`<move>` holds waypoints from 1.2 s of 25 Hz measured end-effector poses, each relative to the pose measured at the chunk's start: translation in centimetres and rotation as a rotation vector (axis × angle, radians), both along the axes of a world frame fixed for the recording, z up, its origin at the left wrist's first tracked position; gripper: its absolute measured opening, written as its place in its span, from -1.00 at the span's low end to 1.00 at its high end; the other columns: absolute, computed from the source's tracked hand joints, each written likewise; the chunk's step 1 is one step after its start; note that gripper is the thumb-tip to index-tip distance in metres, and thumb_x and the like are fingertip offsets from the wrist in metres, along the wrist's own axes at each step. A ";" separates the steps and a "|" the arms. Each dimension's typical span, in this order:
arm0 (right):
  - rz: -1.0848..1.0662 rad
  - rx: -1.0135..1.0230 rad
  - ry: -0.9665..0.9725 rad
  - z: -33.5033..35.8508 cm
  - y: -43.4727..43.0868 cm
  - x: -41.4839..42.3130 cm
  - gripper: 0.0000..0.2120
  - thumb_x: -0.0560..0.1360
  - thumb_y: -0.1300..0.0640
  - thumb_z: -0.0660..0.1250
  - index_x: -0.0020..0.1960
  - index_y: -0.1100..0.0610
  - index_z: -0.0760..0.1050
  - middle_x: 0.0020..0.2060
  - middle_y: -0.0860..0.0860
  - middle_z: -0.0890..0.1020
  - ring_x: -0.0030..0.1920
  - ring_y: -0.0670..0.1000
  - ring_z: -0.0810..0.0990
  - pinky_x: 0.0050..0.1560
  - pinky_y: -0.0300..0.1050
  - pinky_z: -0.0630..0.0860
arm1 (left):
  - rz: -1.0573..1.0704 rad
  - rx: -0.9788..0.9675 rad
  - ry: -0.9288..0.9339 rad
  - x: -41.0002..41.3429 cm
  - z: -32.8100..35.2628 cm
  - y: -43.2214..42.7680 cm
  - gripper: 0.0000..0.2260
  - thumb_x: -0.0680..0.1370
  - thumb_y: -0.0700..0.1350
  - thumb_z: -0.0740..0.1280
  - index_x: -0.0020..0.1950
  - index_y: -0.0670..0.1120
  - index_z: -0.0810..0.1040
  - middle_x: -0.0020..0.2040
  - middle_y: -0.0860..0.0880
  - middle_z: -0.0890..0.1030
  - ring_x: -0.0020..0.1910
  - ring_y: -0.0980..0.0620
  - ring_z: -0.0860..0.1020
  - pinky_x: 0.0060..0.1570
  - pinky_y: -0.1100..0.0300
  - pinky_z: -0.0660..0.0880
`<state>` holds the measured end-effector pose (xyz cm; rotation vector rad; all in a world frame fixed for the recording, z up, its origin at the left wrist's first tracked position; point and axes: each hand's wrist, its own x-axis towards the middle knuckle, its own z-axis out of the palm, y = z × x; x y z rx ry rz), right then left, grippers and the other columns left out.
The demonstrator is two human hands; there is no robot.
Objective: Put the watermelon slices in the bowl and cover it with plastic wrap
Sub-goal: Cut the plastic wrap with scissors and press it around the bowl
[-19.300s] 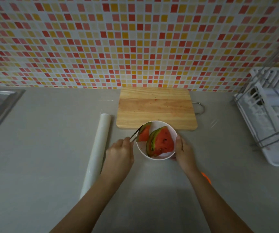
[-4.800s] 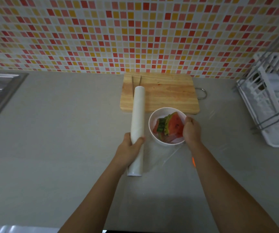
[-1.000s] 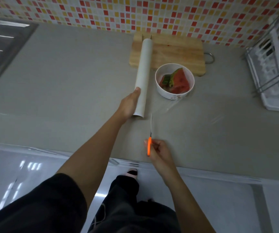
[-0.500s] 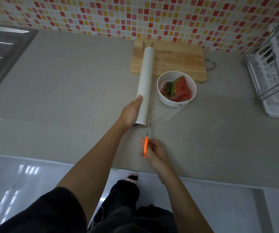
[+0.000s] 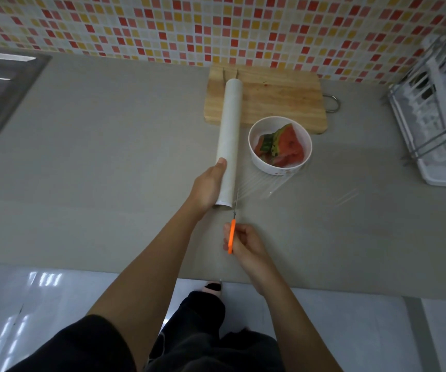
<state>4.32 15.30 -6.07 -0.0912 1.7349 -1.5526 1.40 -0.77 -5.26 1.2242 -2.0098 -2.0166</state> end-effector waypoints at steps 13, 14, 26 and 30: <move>0.016 0.001 0.004 -0.6 0.1 -0.4 -0.63 0.31 -0.18 0.39 -0.01 0.04 0.48 -0.23 -0.09 0.59 -0.23 -0.23 0.57 0.12 -0.05 0.54 | -0.009 -0.025 -0.002 0.1 0.3 0.3 -0.55 0.38 0.41 0.11 -0.13 0.10 0.56 0.06 -0.03 0.63 0.05 -0.02 0.60 0.22 -0.06 0.47; 0.014 0.000 0.007 -0.6 0.1 -0.4 -0.70 0.37 -0.12 0.39 -0.02 0.04 0.48 -0.23 -0.08 0.58 -0.23 -0.23 0.57 0.11 -0.03 0.53 | -0.010 -0.026 0.000 0.1 0.3 0.4 -0.55 0.39 0.40 0.11 -0.13 0.09 0.56 0.07 -0.03 0.63 0.05 -0.02 0.60 0.22 -0.06 0.47; -0.051 0.007 -0.010 0.7 -0.7 -0.6 -0.83 0.51 0.05 0.30 -0.16 0.14 0.43 -0.39 -0.09 0.52 -0.36 -0.17 0.50 -0.22 -0.32 0.48 | -0.001 -0.060 0.012 0.2 0.7 0.3 -0.58 0.41 0.38 0.10 -0.19 0.09 0.53 -0.08 0.09 0.58 0.03 -0.02 0.58 0.13 0.01 0.49; -0.071 0.006 -0.014 1.4 -1.6 -1.9 -0.82 0.51 0.00 0.29 -0.17 0.10 0.41 -0.37 -0.08 0.52 -0.34 -0.13 0.49 -0.19 -0.29 0.47 | 0.016 -0.027 0.001 0.3 0.6 0.4 -0.52 0.40 0.37 0.12 -0.14 0.01 0.57 -0.03 -0.04 0.62 0.04 -0.09 0.60 0.16 -0.08 0.50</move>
